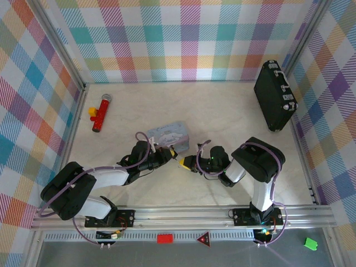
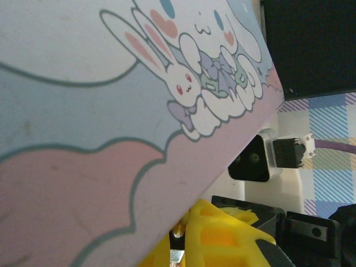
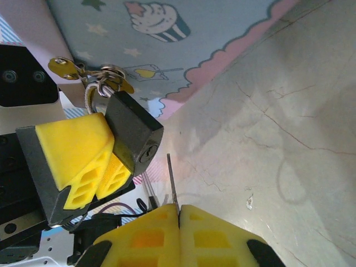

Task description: Unlock the padlock with the key

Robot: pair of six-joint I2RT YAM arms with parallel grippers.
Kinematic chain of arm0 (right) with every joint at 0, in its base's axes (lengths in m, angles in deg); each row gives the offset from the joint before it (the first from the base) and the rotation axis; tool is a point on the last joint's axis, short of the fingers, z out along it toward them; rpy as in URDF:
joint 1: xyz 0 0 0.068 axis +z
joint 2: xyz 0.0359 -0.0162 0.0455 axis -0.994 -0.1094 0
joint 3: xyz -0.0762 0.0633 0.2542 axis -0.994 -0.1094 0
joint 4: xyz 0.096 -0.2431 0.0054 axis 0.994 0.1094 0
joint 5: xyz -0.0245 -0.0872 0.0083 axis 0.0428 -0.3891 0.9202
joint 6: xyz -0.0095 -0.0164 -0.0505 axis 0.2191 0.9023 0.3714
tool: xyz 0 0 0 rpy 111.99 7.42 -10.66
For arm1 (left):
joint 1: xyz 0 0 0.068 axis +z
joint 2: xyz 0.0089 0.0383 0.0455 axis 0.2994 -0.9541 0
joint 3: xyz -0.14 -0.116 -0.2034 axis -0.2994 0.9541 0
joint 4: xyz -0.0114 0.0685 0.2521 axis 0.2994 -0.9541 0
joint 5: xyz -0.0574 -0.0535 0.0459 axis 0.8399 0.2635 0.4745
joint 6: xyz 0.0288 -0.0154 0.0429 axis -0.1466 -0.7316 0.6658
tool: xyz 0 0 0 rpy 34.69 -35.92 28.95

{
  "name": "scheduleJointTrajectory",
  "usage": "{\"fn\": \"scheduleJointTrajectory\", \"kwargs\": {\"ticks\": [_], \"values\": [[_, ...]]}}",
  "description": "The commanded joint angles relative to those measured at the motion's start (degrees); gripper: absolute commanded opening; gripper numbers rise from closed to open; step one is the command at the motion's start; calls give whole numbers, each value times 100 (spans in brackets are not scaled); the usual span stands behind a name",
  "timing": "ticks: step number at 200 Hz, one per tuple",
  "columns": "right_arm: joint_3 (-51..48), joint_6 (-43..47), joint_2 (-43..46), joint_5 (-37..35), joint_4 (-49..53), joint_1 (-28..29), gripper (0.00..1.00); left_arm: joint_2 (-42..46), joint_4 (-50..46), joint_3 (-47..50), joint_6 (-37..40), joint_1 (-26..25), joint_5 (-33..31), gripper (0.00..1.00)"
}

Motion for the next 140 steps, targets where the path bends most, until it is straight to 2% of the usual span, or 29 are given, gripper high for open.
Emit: {"fn": "scheduleJointTrajectory", "kwargs": {"ticks": [1,140], "values": [[-88,-84,25,78,-537,-58,0,45,364,13,-3,72,183,0],[-43,-50,314,273,-538,-169,0,226,590,50,-221,223,469,0]]}}
